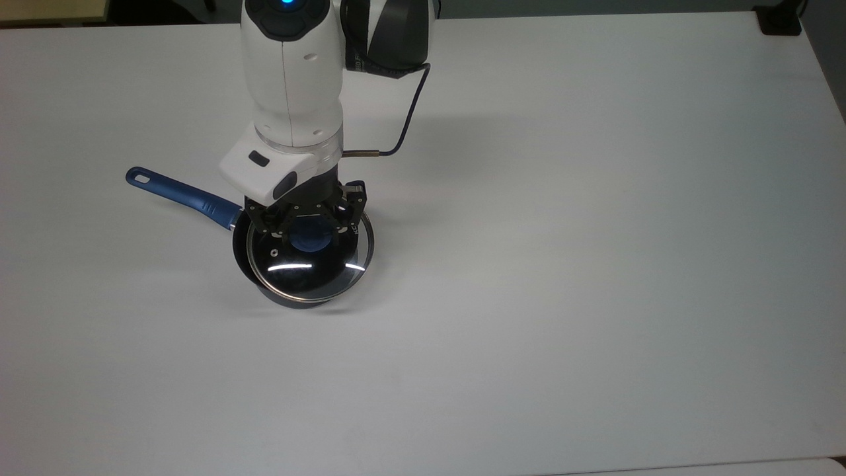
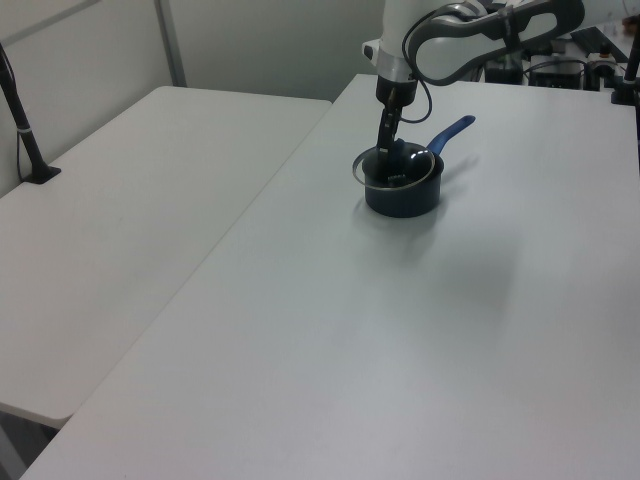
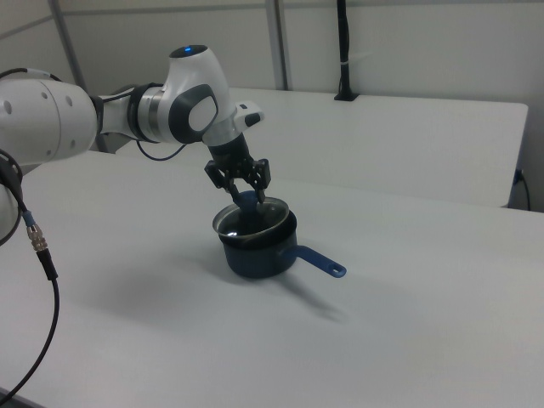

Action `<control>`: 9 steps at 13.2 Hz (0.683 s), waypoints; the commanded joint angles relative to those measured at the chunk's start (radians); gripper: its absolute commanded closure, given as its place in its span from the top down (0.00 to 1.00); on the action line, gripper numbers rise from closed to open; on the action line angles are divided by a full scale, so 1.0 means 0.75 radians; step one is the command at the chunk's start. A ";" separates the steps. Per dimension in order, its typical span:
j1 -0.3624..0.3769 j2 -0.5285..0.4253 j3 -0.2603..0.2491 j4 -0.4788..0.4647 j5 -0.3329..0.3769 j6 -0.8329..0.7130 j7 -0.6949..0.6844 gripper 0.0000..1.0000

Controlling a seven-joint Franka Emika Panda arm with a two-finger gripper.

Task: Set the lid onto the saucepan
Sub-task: 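Lower the lid onto the saucepan rim, then shift the held lid to center it on the saucepan rim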

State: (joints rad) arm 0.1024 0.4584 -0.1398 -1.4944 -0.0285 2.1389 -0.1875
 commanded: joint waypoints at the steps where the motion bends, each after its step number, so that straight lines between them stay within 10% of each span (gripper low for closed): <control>1: -0.018 0.019 -0.008 -0.020 0.003 0.026 -0.034 0.32; 9: -0.044 0.002 -0.012 -0.045 0.003 0.026 -0.116 0.32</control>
State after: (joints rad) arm 0.0810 0.4576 -0.1399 -1.4932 -0.0263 2.1390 -0.2239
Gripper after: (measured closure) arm 0.388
